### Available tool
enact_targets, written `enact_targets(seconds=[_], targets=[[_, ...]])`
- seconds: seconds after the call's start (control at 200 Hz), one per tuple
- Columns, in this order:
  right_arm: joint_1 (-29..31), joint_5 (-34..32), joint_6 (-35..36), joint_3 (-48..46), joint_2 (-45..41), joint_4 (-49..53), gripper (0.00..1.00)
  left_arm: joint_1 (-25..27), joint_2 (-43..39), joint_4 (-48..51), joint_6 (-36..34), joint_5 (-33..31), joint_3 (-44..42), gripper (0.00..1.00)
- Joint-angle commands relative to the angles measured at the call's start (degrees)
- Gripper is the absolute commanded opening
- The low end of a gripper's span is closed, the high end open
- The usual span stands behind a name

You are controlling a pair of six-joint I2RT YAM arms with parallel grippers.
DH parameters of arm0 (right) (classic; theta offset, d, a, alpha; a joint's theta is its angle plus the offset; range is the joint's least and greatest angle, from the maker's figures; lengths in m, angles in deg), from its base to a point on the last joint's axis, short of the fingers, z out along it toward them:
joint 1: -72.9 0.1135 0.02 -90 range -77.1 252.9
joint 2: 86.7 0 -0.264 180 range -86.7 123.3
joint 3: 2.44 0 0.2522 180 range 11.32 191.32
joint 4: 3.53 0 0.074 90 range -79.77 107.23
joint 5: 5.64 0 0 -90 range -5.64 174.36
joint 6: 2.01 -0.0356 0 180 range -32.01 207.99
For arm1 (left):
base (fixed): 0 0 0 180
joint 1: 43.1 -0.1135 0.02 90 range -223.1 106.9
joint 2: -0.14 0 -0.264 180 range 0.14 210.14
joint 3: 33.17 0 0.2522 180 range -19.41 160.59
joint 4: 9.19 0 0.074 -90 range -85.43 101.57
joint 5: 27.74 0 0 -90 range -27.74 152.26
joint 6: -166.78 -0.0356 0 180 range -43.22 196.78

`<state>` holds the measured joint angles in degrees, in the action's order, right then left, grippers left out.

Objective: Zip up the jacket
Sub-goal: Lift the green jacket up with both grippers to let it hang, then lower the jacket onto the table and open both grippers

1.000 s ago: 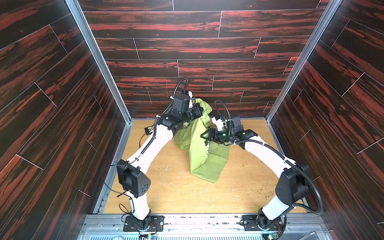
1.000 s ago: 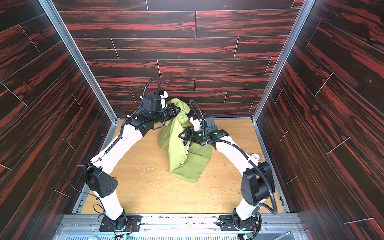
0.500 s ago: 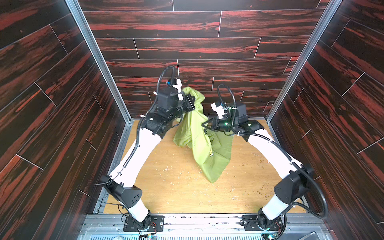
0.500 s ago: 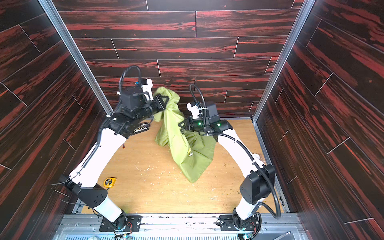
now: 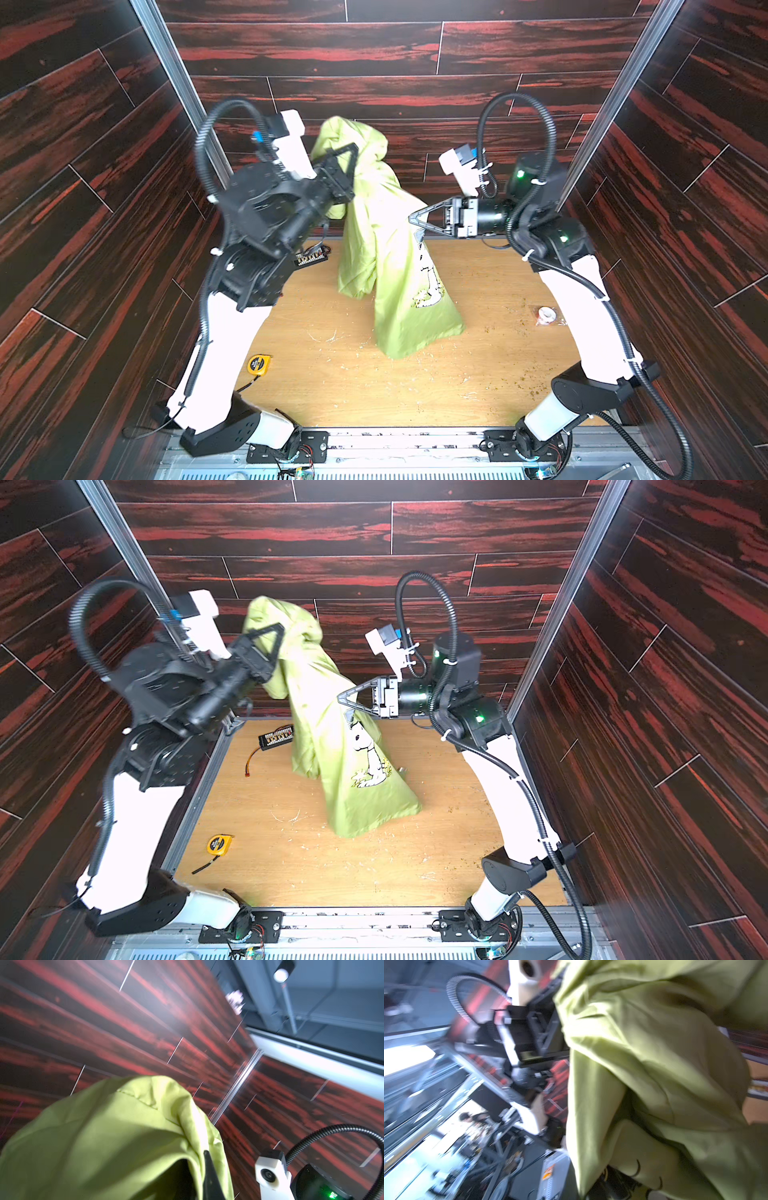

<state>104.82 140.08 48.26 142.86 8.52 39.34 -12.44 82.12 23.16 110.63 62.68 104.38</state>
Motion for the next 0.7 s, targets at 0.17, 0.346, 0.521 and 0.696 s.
enact_targets(seconds=[0.17, 0.346, 0.521, 0.696], targets=[[-0.8, 6.2, -15.1, 0.6, 2.1, -12.3, 0.00, 0.0, 2.4, -7.1, -0.9, -1.2, 5.9, 0.00], [-6.0, 1.0, -7.7, -11.4, 0.6, -5.6, 0.00, 0.4, 8.5, -6.2, 0.2, -0.8, 5.2, 0.00], [-14.9, -8.8, -2.1, -26.6, 0.2, 2.4, 0.00, 0.6, 16.1, -4.2, 1.2, -0.4, 4.3, 0.00], [-22.7, -15.2, 0.7, -40.5, 1.4, 4.1, 0.00, 1.4, 25.8, -1.9, 3.5, 1.2, 4.6, 0.00]])
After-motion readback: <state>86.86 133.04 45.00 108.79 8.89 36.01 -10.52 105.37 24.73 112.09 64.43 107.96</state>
